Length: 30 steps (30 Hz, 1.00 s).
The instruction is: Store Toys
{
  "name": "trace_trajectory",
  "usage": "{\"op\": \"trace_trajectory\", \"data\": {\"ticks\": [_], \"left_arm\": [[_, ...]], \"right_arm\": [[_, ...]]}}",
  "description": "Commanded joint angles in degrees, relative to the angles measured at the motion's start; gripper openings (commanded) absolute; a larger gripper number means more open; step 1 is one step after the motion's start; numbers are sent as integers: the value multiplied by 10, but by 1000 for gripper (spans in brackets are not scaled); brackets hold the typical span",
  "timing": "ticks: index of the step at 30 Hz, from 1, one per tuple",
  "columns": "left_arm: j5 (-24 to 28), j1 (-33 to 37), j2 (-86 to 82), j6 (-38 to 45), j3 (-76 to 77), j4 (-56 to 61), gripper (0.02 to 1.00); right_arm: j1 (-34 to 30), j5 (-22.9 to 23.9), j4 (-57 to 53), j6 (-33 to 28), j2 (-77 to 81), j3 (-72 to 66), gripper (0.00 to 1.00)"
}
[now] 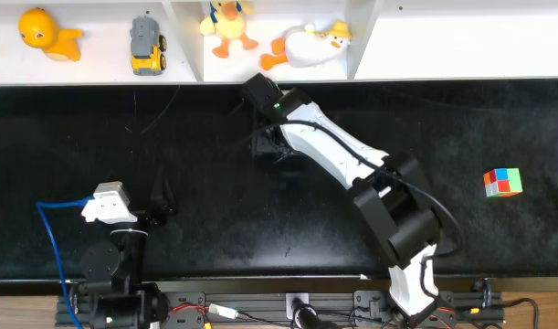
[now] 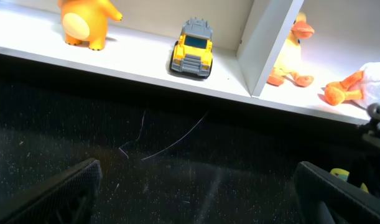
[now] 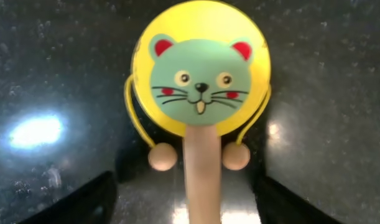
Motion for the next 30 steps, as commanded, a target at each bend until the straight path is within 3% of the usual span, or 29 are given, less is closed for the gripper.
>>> {"op": "trace_trajectory", "data": {"ticks": [1, 3, 10, 16, 22, 30], "left_arm": [[3, -4, -6, -12, -5, 3, 998], [3, -4, -6, -12, -5, 3, 998], [3, -4, -6, -12, -5, 3, 998], [3, -4, -6, -12, -5, 3, 998], [3, -4, -6, -12, -5, 3, 998], [3, -4, -6, -12, -5, 3, 998]], "right_arm": [[0, -22, 1, -3, 30, 12, 720], [0, -32, 1, -6, 38, 12, 691], [0, -54, -1, -10, 55, 12, 421], [0, -55, -1, -10, 55, 11, 347], [0, -66, -3, -10, 55, 11, 180], [-1, -84, -3, -10, 55, 12, 71]]}}
